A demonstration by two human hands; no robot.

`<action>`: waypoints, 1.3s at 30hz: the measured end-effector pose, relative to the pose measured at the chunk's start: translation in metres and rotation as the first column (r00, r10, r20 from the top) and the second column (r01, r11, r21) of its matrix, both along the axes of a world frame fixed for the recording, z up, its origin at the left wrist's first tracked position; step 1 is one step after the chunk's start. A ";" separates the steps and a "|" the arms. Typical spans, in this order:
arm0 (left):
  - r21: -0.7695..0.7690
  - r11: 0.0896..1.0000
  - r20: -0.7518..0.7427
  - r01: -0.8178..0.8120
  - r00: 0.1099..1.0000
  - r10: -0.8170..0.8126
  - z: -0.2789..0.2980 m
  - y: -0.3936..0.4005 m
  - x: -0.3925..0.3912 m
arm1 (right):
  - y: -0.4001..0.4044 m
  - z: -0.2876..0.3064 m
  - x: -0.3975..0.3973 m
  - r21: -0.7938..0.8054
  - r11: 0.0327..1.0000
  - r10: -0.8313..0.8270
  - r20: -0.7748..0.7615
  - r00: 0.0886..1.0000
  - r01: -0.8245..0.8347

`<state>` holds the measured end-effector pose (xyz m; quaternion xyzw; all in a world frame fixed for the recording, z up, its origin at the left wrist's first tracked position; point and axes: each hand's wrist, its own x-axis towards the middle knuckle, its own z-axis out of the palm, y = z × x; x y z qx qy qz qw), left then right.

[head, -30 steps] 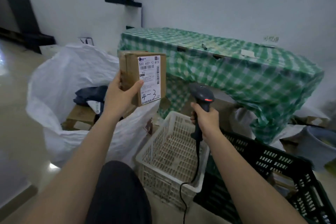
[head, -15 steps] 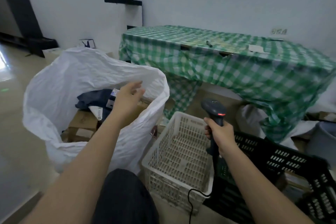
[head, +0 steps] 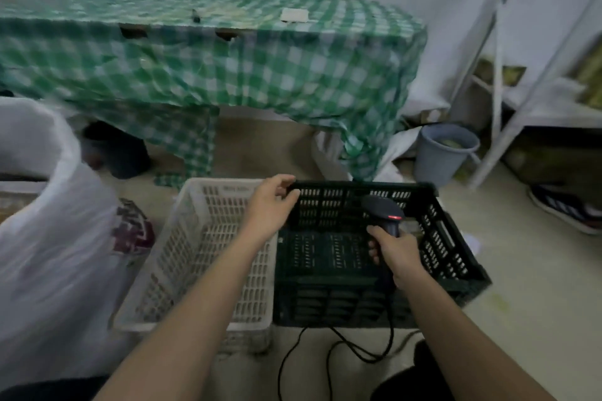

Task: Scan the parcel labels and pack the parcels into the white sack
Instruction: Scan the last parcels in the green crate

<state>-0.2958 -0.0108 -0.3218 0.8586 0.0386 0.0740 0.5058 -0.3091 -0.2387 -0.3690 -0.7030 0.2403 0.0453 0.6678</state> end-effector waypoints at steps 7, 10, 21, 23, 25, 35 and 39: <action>0.054 0.972 -0.220 0.229 0.952 -0.212 -0.091 -0.118 0.094 | -0.104 -0.064 0.069 -0.116 0.976 -0.190 -0.036 0.981 0.184; 0.119 0.959 -0.295 0.257 0.931 -0.213 -0.135 -0.160 0.138 | -0.132 -0.095 0.110 -0.143 0.968 -0.216 -0.049 0.975 0.207; 0.176 0.880 -0.340 0.440 0.867 -0.365 -0.290 -0.281 0.254 | -0.201 -0.218 0.231 -0.172 0.980 -0.134 -0.212 0.968 0.098; 0.208 0.853 -0.340 0.479 0.853 -0.396 -0.309 -0.293 0.267 | -0.209 -0.230 0.238 -0.170 0.984 -0.099 -0.231 0.968 0.060; 0.265 0.811 -0.357 0.521 0.835 -0.420 -0.326 -0.304 0.279 | -0.216 -0.238 0.242 -0.181 0.983 -0.082 -0.240 0.967 0.039; 0.464 0.647 -0.437 0.605 0.791 -0.428 -0.363 -0.318 0.290 | -0.226 -0.246 0.246 -0.186 0.982 -0.067 -0.243 0.968 0.022; 0.499 0.659 -0.376 0.562 0.826 -0.420 -0.362 -0.325 0.289 | -0.230 -0.246 0.243 -0.175 0.983 -0.094 -0.225 0.970 0.055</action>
